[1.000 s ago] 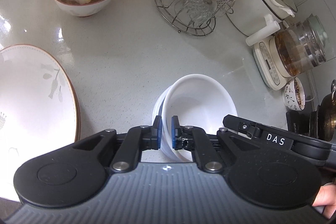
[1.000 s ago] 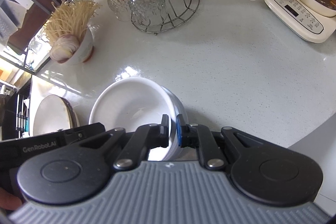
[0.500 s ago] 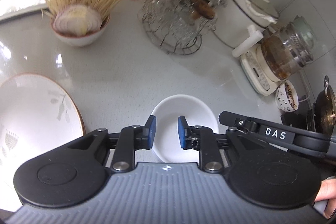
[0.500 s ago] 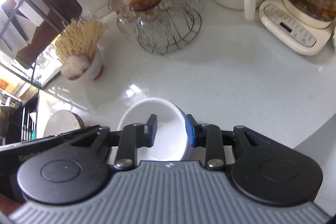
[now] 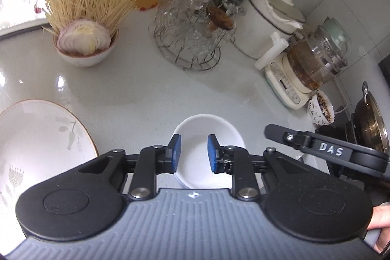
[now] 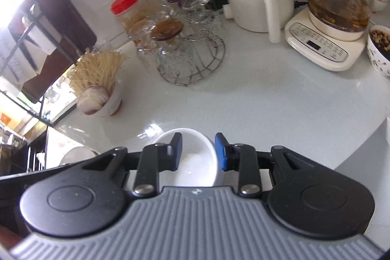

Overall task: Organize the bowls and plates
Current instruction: 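Reposition both tools over the rim of the nested bowls, then close both tools on the rim of the nested bowls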

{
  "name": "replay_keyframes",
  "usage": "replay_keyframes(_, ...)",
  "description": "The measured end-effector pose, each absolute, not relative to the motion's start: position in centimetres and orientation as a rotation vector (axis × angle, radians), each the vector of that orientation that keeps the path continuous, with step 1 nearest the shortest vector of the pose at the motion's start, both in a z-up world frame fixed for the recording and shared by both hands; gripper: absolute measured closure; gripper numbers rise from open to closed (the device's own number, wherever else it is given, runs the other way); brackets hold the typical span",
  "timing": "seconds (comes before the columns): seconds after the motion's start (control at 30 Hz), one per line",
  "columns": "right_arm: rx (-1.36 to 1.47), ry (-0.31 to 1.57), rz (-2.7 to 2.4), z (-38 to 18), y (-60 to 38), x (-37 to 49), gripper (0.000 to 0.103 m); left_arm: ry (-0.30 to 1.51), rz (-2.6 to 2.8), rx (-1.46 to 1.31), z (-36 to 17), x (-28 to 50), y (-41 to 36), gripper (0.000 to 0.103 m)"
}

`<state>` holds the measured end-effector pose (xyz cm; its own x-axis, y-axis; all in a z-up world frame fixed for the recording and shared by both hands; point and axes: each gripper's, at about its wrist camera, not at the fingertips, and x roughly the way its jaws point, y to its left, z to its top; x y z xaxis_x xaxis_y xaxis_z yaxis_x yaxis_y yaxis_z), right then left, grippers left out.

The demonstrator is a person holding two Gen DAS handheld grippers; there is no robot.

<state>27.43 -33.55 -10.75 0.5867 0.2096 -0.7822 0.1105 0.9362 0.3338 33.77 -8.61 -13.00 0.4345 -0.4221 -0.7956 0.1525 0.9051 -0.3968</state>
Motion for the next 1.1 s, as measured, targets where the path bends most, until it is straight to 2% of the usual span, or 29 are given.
replay_keyframes(0.17, 0.42, 0.958, 0.029, -11.8, -35.0, 27.6, 0.068, 1.089, -0.369, -0.252, -14.1, 34.8, -9.3, 0.056)
replay_keyframes(0.27, 0.467, 0.965, 0.02, -12.8, -35.8, 28.0, 0.038, 1.101, -0.386, -0.256, -15.0, 35.6, -9.7, 0.054)
replay_keyframes(0.3, 0.466, 0.961, 0.015, -13.0, -35.9, 28.2, 0.035, 1.113, -0.39, -0.261, -15.4, 35.9, -9.9, 0.054)
replay_keyframes(0.9, 0.632, 1.125, 0.058, -18.7, -37.3, 30.7, 0.037, 1.244, -0.379, -0.254, -20.1, 38.7, -11.7, 0.054)
replay_keyframes(1.1, 0.682, 1.163, 0.078, -19.8, -37.9, 31.0, 0.048, 1.267, -0.363, -0.266, -20.6, 39.0, -12.0, 0.054)
